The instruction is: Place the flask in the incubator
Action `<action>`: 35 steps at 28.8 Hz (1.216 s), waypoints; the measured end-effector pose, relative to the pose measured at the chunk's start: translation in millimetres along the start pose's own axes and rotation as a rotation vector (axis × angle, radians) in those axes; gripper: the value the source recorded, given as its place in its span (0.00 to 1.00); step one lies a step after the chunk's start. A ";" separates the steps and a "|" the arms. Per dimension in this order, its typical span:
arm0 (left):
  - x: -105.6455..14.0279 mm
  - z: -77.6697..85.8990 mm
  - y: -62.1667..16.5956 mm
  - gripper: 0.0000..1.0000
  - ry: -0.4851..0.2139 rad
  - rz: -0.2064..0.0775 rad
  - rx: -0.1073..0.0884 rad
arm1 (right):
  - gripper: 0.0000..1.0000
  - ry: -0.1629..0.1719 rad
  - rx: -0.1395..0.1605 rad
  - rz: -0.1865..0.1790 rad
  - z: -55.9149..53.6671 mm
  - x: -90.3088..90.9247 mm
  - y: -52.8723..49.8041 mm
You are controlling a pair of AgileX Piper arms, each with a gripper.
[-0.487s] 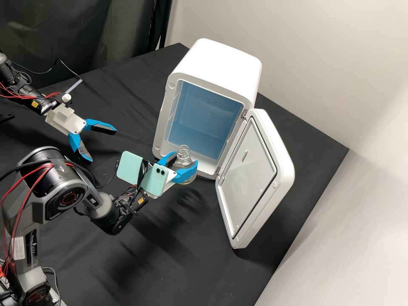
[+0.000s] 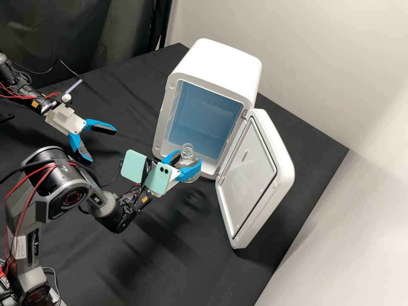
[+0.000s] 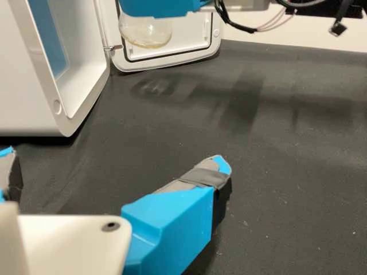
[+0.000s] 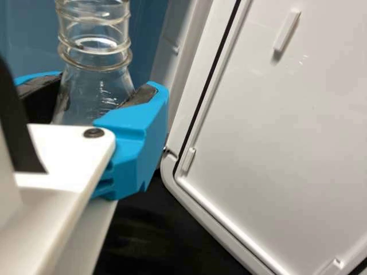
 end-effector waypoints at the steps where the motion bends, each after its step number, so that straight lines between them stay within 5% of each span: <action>1: 0.0 0.0 0.0 1.00 0.000 0.000 0.000 | 0.00 0.003 -0.001 0.006 -0.2 2.1 1.3; 12: 0.3 0.0 0.5 1.00 0.000 0.002 0.000 | 0.00 0.018 0.020 0.030 -10.3 26.5 -1.6; 20: 0.3 0.0 0.5 1.00 0.000 0.002 0.000 | 0.00 -0.010 0.002 0.003 -14.0 49.1 -13.0; 26: 0.3 0.0 0.5 1.00 0.000 0.002 0.000 | 0.00 0.004 -0.005 -0.005 -19.5 58.2 -16.2; 35: 0.3 0.0 0.5 1.00 0.000 0.002 0.000 | 0.00 0.000 -0.009 0.025 -23.3 72.6 -15.2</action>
